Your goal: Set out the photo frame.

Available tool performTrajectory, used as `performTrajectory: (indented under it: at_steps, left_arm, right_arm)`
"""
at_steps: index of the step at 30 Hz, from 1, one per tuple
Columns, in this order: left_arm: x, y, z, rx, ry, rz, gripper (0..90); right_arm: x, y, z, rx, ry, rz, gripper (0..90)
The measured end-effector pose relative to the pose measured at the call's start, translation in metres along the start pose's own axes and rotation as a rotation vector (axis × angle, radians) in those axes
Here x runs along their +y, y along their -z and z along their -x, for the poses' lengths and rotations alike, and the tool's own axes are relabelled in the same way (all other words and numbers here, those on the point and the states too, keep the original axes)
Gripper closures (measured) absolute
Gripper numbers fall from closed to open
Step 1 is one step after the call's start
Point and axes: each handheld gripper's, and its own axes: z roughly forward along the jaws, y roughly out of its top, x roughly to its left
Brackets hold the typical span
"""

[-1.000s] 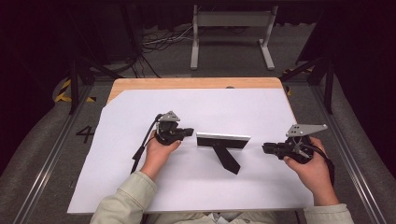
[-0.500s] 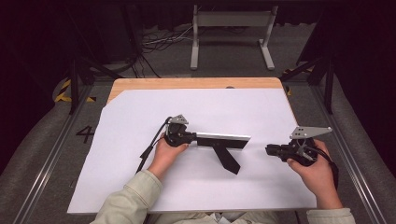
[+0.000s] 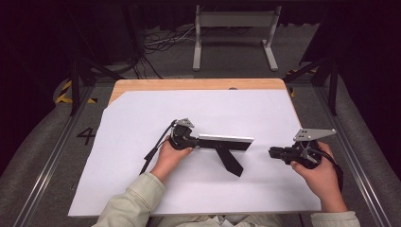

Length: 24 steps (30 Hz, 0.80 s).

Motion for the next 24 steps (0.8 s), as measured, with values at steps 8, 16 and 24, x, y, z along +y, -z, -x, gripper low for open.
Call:
performTrajectory:
  at_steps: [8, 16, 24]
  left_arm:
    - [-0.001, 0.001, 0.001, -0.002, 0.001, -0.01, 90.0]
    - [-0.004, 0.004, 0.008, -0.029, -0.011, -0.05, 90.0]
    - [-0.009, 0.007, 0.023, -0.036, -0.058, -0.093, 90.0]
  right_arm:
    - [0.002, 0.003, -0.005, 0.032, -0.011, -0.035, 82.6]
    - [0.009, 0.008, -0.012, 0.048, -0.007, -0.046, 83.0]
    - [0.012, 0.012, -0.013, 0.045, 0.0, -0.039, 83.3]
